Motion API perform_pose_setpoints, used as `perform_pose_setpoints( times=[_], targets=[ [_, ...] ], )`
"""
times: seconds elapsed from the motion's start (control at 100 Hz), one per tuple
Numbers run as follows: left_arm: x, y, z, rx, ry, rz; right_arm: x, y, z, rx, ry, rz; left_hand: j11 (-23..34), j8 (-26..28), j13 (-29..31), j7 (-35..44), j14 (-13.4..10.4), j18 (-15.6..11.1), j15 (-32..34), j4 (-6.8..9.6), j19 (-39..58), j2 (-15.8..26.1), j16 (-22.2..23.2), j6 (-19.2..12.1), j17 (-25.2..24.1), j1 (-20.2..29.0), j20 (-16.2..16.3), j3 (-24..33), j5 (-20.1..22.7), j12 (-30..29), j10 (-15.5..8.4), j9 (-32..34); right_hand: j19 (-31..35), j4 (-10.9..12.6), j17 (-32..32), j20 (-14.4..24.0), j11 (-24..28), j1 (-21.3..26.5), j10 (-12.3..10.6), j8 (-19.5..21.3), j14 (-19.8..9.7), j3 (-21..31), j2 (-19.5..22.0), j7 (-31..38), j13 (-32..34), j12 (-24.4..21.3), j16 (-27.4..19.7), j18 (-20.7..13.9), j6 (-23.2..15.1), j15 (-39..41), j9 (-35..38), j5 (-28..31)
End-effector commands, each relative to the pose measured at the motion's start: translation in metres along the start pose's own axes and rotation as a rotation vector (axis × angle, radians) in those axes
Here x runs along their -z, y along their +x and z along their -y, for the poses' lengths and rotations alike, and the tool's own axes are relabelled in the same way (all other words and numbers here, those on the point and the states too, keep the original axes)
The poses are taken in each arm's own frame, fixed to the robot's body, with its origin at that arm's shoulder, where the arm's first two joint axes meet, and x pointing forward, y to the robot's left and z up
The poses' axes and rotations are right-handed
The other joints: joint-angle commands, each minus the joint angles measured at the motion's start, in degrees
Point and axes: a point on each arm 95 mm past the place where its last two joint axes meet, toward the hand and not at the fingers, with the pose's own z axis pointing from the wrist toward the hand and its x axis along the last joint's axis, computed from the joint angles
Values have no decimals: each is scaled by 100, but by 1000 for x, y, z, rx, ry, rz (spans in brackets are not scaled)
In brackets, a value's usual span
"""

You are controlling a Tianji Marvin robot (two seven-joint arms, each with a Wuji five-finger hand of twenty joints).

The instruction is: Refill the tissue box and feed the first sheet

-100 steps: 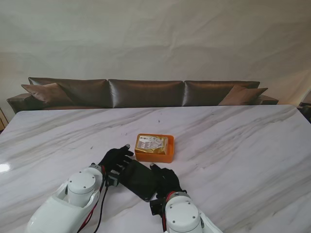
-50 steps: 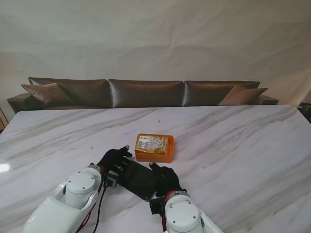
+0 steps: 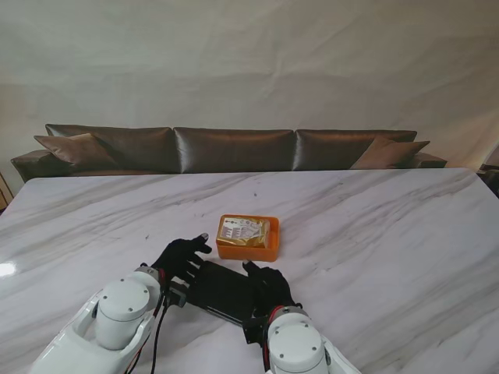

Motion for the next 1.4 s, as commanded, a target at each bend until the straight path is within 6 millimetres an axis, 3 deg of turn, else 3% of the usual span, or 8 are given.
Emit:
perform_pose_setpoints(
  times=[0.0,0.77,1.39],
  targets=[
    [6,8,-27,30,-87,-22,8,16,13,-37,63,-37,1126,-84,606,-25,75,28,1012,148,-1795,105,196,31,190,-28,-66,-32,152,545,-800,692,-73,133,99,48,460,22,-2143,57,-1003,-47,-160,-44,79,76,73,-910,-141,178,322,-12],
    [-5,28,-22,0,-99,-52,26,45,6,-1,60,-99,1117,-85,605,-28,83,40,1007,146,-1802,109,193,34,182,-23,-88,-37,153,540,-806,696,-74,132,114,48,460,25,-2126,70,-1007,-46,-164,-80,100,75,70,-916,-126,174,360,39],
    [-27,61,-16,-22,-103,-91,14,72,-7,5,54,-113,1115,-85,608,-27,76,50,1004,147,-1802,113,192,26,187,-12,-95,-32,159,538,-806,704,-84,129,106,44,453,32,-2108,78,-1007,-47,-157,-123,88,72,65,-916,-116,162,386,61]
  ],
)
